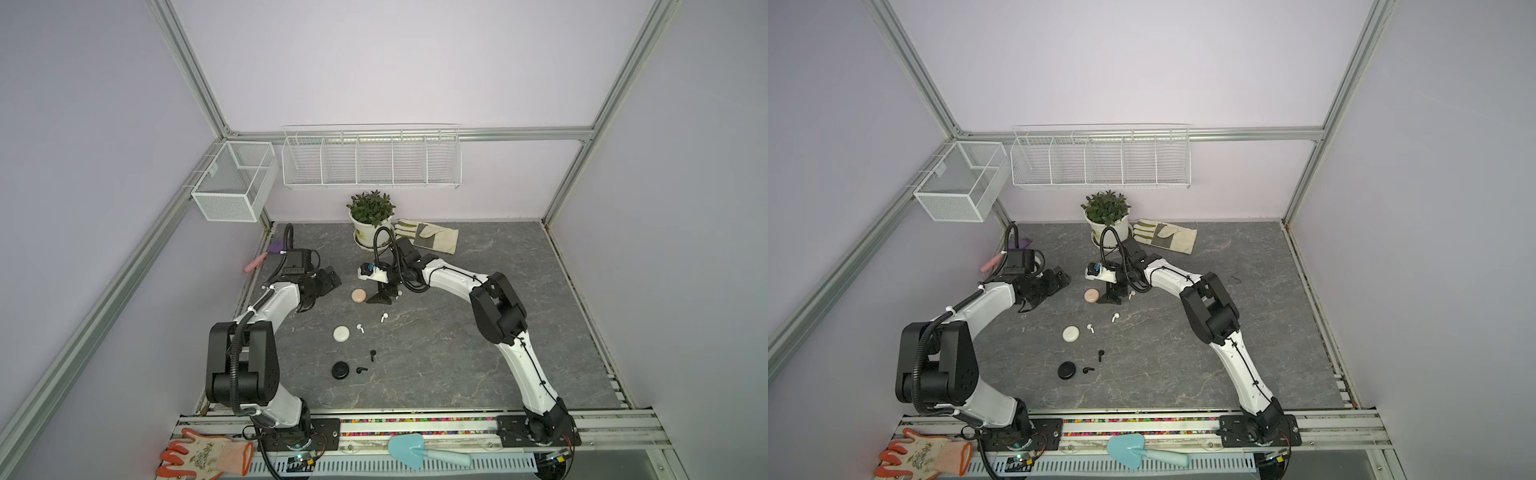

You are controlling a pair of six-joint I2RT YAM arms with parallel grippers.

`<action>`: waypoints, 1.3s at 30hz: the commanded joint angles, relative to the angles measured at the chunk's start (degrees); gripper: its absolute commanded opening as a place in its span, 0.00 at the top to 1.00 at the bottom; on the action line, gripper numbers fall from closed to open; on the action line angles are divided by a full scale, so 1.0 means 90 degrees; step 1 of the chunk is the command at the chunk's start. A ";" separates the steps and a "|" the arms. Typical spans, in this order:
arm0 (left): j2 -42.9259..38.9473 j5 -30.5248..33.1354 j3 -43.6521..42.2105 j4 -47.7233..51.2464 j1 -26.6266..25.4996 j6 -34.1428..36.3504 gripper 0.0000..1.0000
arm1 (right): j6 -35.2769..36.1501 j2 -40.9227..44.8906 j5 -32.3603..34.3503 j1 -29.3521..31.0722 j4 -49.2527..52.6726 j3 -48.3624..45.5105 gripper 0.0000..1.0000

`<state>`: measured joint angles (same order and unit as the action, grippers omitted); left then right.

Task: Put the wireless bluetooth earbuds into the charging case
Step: 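Reach the right gripper over the pink round case while the left arm rises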

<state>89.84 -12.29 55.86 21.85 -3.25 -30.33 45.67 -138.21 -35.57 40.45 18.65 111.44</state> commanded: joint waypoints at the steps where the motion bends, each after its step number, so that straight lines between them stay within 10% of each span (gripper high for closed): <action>1: -0.0321 -0.0302 -0.0183 0.0152 0.0019 -0.0296 0.05 | 0.0189 -0.0232 0.0012 0.0197 0.0877 0.0546 0.02; 19: -0.1066 -0.0206 -0.0715 -0.0103 0.0077 -0.0781 0.02 | -0.2189 -0.0577 0.1823 0.0589 0.1294 0.1158 0.03; 39: -0.1017 -0.0333 -0.1010 -0.0485 0.0087 -0.0966 0.01 | -0.2725 -0.1135 0.2605 0.0821 0.1778 0.1945 0.09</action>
<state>80.79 -15.05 47.59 18.02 -2.90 -38.20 21.82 -147.33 -12.86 47.53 32.56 127.63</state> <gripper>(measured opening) 0.986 0.923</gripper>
